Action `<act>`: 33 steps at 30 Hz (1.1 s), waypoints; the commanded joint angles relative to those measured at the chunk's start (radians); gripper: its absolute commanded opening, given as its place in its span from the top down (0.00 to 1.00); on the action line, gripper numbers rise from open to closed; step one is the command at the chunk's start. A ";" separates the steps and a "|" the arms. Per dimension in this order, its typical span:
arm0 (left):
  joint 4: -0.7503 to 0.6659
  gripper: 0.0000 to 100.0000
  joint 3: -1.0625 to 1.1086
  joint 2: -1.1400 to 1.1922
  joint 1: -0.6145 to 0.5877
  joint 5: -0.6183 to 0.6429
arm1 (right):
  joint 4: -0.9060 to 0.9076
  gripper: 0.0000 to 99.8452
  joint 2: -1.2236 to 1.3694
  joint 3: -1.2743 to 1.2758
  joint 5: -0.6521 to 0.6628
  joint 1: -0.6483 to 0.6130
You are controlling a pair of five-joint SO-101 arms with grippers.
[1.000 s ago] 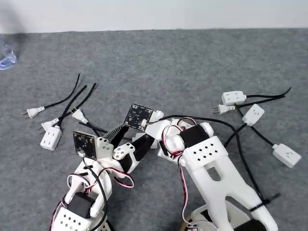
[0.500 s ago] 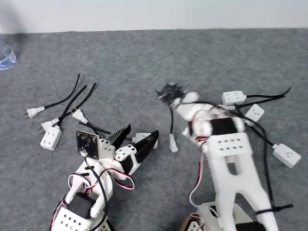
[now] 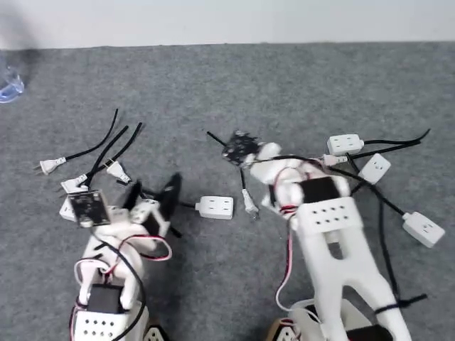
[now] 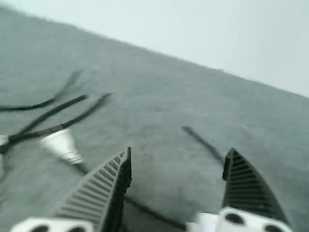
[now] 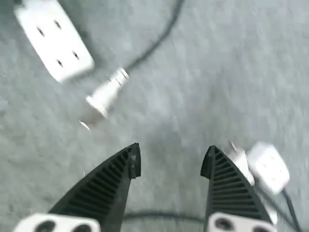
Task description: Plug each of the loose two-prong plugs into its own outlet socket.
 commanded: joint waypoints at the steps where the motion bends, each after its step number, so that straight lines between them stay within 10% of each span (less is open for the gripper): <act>1: 0.057 0.71 -0.012 -0.008 -0.124 0.005 | -0.054 0.80 0.068 -0.008 -0.041 -0.064; 15: 0.058 0.71 -0.012 -0.005 -0.140 0.005 | -0.062 0.83 0.452 -0.192 -0.192 -0.186; 33: 0.058 0.71 -0.012 -0.003 -0.135 0.003 | -0.139 0.99 0.618 -0.273 -0.163 -0.005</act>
